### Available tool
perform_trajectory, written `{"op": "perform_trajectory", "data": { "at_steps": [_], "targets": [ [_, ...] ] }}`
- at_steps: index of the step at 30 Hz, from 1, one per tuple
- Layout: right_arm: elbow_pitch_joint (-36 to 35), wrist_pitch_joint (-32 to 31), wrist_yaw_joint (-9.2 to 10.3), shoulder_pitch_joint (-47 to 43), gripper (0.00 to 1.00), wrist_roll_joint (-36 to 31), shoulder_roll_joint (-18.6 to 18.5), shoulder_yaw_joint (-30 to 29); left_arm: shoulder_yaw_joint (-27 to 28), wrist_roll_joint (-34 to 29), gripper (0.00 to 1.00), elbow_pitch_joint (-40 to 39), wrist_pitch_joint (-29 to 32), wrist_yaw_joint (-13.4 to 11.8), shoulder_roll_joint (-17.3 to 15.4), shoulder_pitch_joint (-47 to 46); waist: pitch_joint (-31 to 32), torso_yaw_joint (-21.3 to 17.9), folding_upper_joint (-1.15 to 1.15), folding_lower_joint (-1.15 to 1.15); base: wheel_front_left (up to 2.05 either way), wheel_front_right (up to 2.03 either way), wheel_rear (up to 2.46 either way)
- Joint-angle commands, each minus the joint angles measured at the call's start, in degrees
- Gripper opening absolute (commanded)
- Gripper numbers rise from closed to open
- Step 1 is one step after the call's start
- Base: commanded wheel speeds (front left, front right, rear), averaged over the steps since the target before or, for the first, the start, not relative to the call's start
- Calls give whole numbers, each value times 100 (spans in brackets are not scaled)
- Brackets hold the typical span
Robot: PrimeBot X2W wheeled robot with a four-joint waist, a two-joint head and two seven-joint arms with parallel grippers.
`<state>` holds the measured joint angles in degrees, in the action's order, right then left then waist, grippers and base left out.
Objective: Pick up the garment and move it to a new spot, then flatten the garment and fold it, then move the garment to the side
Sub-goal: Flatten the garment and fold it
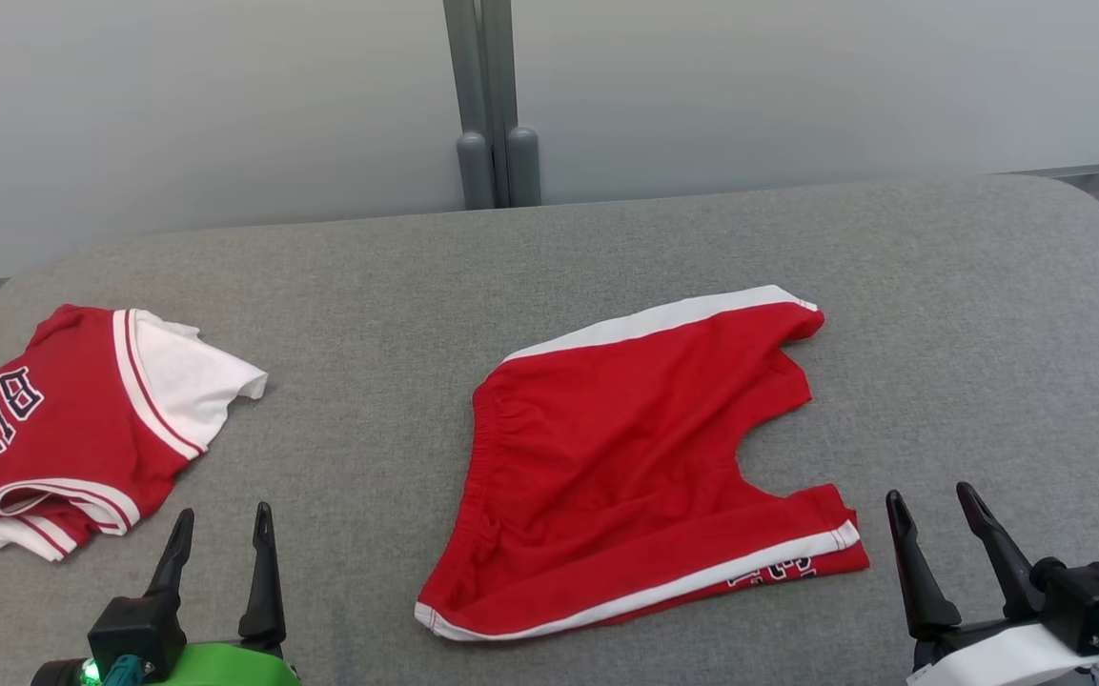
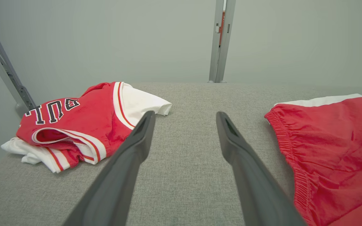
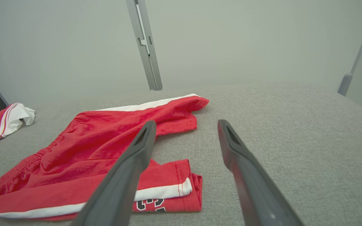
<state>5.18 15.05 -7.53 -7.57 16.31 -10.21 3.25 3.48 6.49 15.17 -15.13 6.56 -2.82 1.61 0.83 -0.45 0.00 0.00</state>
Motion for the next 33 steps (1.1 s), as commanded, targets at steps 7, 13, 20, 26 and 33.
{"op": "perform_trajectory", "data": {
  "at_steps": [7, 13, 20, 26, 33],
  "targets": [
    [39, 19, 8, -55, 100, -45, -23, 22, 13, -32, 100, -3, -2, 33, -16, 38, -20, 35, 0, 0, 0, 0, 0],
    [236, 19, 8, 39, 100, 30, -27, 27, -259, -47, 100, 132, -2, 52, -16, 44, -47, 37, 0, 0, 0, 0, 0],
    [735, 19, 8, 264, 100, 76, -119, 153, -851, -89, 100, 452, -2, 88, -83, 84, -91, 18, 0, 0, 0, 0, 0],
    [1210, 18, 8, 543, 100, 140, -167, 339, -1610, 109, 100, 849, -2, 92, -252, -26, -155, 38, 0, 0, 0, 0, 0],
    [1951, 19, 8, 974, 100, 279, -180, 709, -2218, 369, 100, 1223, -3, 92, -399, -290, -280, 49, 0, 0, 0, 0, 0]
  ]
}}
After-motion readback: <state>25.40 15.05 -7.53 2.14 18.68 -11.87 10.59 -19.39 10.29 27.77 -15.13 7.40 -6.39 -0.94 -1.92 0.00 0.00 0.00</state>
